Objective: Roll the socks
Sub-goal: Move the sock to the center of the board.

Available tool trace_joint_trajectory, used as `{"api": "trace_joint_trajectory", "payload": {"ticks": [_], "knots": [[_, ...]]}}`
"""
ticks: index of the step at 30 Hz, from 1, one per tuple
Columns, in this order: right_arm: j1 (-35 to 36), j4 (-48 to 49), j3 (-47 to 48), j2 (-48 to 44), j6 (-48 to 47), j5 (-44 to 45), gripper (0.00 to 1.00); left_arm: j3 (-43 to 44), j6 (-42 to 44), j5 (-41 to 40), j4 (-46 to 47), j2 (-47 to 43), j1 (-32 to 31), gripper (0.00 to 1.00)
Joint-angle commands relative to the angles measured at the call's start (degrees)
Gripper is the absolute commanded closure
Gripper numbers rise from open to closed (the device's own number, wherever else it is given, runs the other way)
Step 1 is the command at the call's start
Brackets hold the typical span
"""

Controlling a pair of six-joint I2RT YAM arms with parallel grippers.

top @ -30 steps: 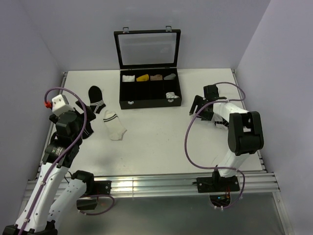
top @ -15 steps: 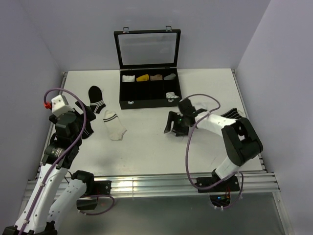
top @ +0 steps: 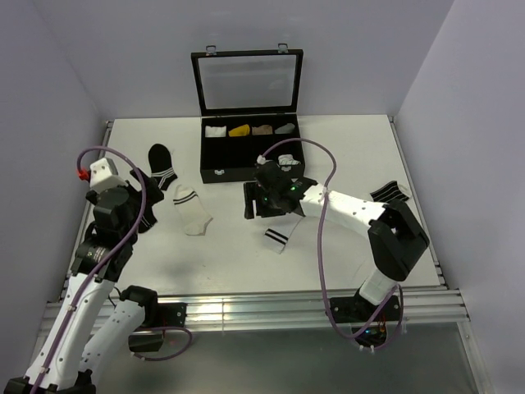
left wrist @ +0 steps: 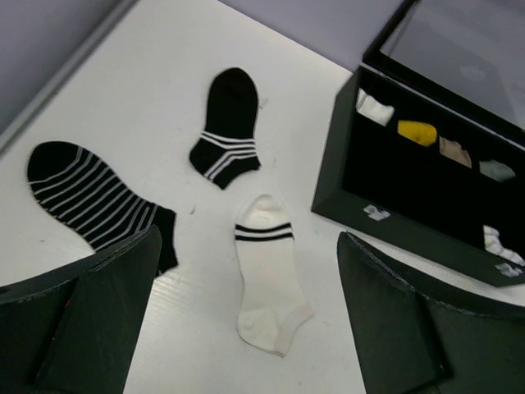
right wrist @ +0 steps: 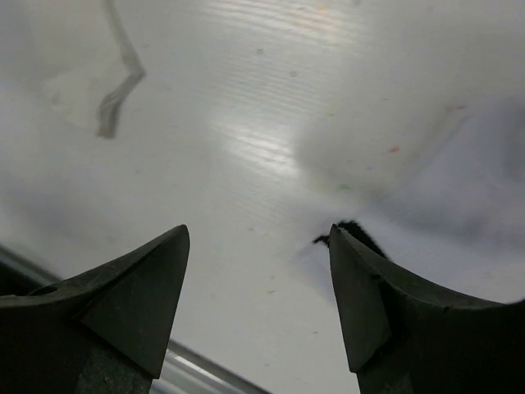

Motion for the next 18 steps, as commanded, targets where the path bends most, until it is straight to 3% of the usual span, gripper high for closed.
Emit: {"api": "trace_joint_trajectory", "payload": {"ticks": [1, 5, 9, 18], "knots": [[-1.0, -3.3, -2.4, -2.7, -7.1, 11.2, 0.25, -0.2, -0.2, 8.1, 2.5, 2.9, -0.3, 0.06], [-2.4, 0.0, -5.0, -2.1, -11.8, 10.9, 0.28, 1.8, -1.5, 15.6, 1.6, 7.9, -0.3, 0.06], [-2.4, 2.6, -6.4, -0.3, -14.0, 9.3, 0.32, 2.8, -1.5, 15.7, 0.6, 11.1, -0.3, 0.06], [-1.9, 7.0, -4.3, 8.2, -10.5, -3.9, 0.42, 1.5, -0.8, 14.0, 0.9, 11.2, 0.3, 0.07]]}}
